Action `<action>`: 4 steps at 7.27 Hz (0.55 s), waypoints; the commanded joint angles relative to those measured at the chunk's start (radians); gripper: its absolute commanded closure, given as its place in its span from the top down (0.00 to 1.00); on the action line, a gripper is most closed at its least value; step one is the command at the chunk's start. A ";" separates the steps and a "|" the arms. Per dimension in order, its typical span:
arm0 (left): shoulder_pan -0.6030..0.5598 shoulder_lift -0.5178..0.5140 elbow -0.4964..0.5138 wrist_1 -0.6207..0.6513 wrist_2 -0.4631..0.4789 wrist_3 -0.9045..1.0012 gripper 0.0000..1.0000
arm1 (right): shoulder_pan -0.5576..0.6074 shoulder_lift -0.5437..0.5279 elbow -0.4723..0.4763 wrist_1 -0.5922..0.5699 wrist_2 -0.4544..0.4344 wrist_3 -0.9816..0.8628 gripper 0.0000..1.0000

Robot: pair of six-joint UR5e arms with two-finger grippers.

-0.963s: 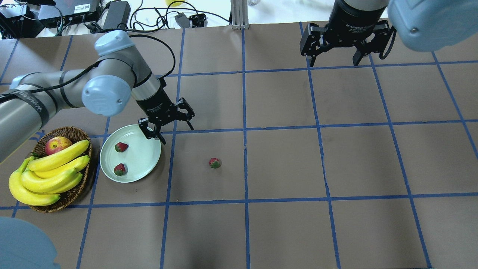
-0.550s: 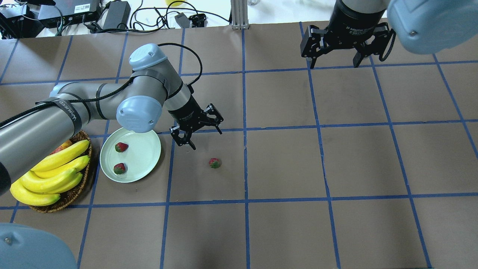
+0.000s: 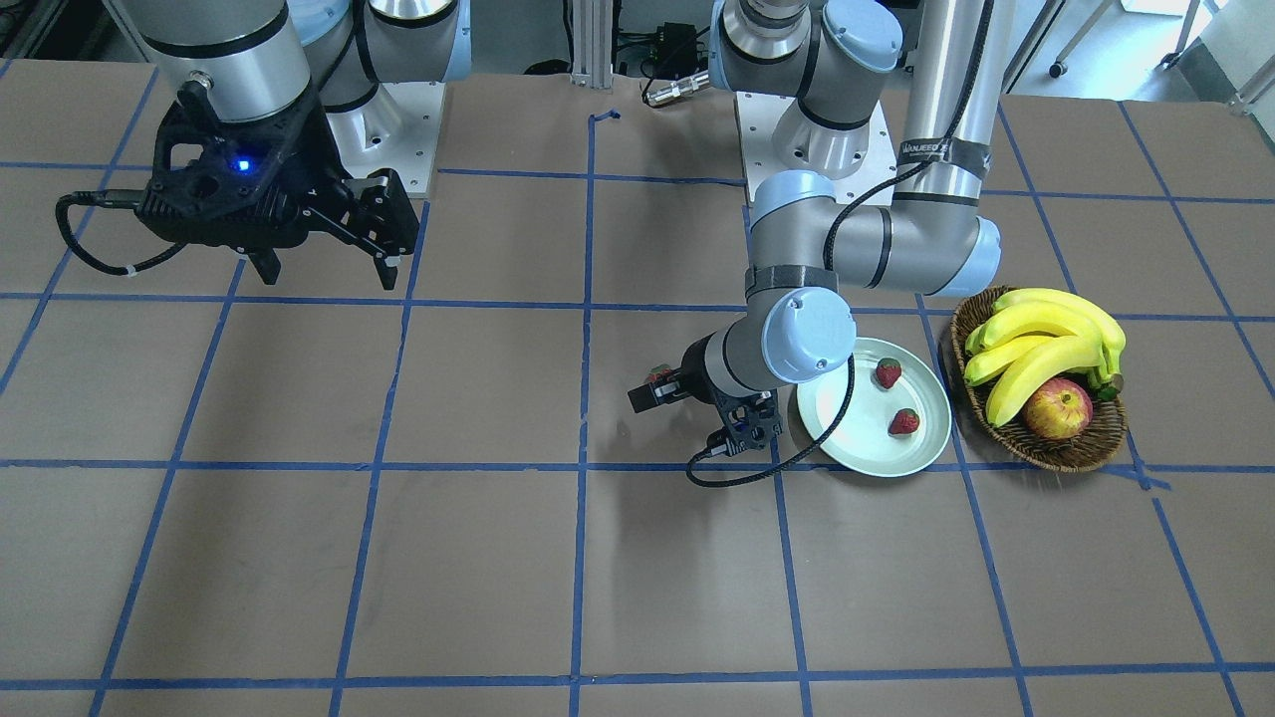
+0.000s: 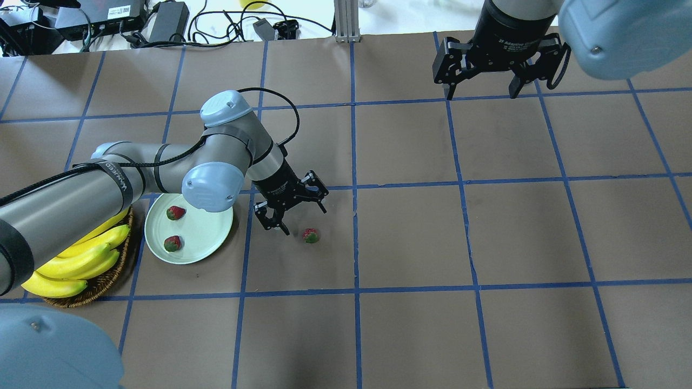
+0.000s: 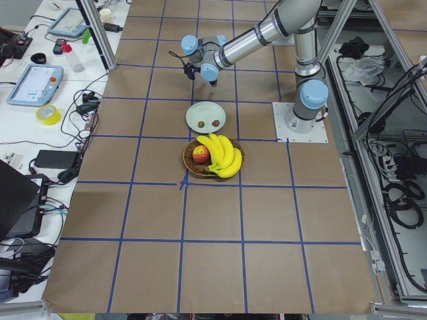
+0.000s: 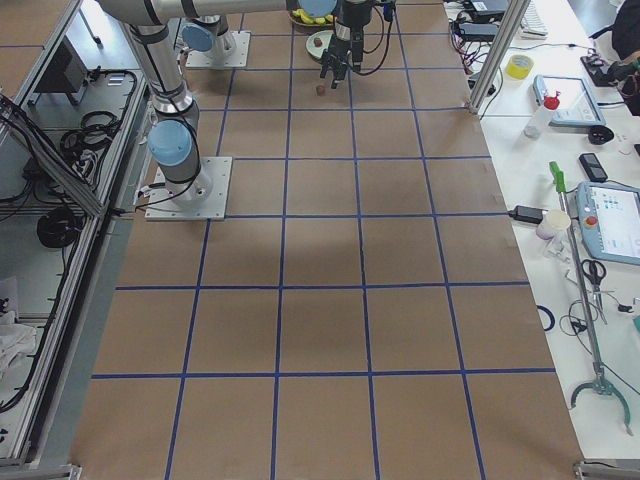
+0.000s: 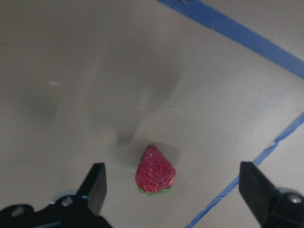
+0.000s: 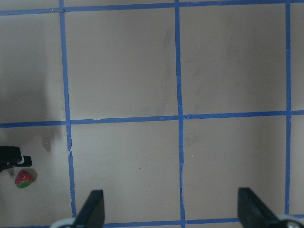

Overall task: Collect all strawberries into plate
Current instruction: 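Reach the left gripper to the last strawberry and grasp it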

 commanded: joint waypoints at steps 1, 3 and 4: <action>-0.003 -0.015 -0.006 0.001 -0.005 -0.002 0.94 | 0.002 0.000 0.002 -0.005 0.001 0.002 1.00; -0.027 -0.021 -0.014 0.001 -0.004 -0.002 0.89 | 0.002 0.000 0.003 -0.004 0.001 0.002 1.00; -0.038 -0.024 -0.014 0.001 -0.002 -0.002 0.78 | 0.000 0.000 0.002 -0.004 0.003 0.002 1.00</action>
